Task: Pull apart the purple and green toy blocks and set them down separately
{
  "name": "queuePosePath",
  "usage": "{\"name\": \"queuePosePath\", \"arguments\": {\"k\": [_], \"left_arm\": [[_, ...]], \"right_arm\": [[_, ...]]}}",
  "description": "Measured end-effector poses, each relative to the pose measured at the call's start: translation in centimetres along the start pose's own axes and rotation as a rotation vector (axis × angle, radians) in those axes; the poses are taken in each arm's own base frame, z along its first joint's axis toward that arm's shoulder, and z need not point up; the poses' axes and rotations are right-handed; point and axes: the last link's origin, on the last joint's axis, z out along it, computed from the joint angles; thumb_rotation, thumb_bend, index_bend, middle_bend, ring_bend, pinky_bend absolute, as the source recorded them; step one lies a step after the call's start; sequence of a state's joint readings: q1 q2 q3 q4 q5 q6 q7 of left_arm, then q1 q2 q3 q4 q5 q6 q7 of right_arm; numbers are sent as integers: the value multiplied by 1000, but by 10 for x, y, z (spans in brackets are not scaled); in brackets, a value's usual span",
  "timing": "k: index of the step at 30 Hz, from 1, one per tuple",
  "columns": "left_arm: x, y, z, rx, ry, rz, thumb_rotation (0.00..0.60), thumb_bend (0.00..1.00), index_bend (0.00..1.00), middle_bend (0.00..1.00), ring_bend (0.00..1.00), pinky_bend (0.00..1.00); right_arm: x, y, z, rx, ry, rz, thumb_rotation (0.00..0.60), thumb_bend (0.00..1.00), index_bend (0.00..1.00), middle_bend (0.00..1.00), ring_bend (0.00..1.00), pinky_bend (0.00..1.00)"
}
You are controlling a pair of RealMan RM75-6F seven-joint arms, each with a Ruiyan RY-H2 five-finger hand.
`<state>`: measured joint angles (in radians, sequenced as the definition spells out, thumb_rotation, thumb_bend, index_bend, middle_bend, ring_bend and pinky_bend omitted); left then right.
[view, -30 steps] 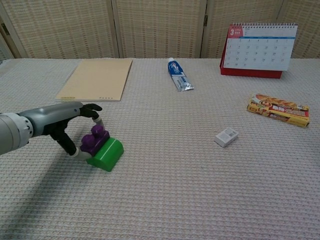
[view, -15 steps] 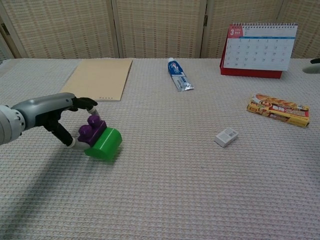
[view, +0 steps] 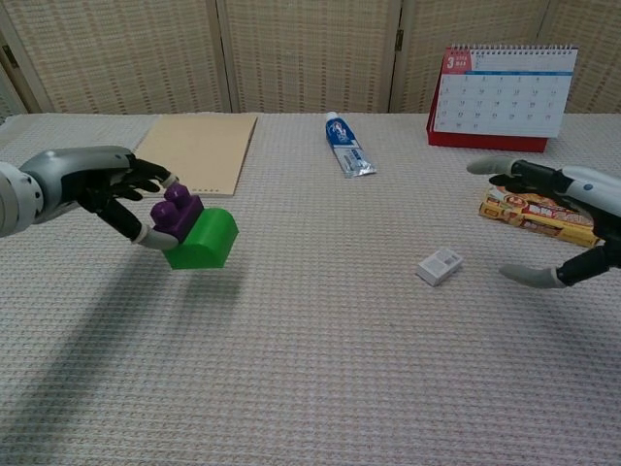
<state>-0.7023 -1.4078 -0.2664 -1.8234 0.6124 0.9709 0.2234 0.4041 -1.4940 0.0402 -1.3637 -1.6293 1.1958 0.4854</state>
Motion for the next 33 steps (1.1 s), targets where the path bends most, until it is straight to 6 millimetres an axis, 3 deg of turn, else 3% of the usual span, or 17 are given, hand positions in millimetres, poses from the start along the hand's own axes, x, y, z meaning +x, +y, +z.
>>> {"name": "queuePosePath", "arguments": {"k": [8,19,24,33], "left_arm": [[4,23,0,-28,11,-3,600,342,561,95,0,52],[7,55,-9,-79,86,25,600,348,585,119,1,52],[6,63,-9,-81,88,-8,600,352,588,126,5,52],[-5,72,-7,-85,52,-87,600,354,588,126,5,52]], "right_arm": [[-20,-9,30,31,-7,331,600,334,42,0,0,0],[-61,-11,70,60,12,504,600,334,104,0,0,0],[-72,-27,95,86,-2,649,600,334,110,0,0,0],[-95,-49,115,103,-34,790,600,334,126,0,0,0]]}}
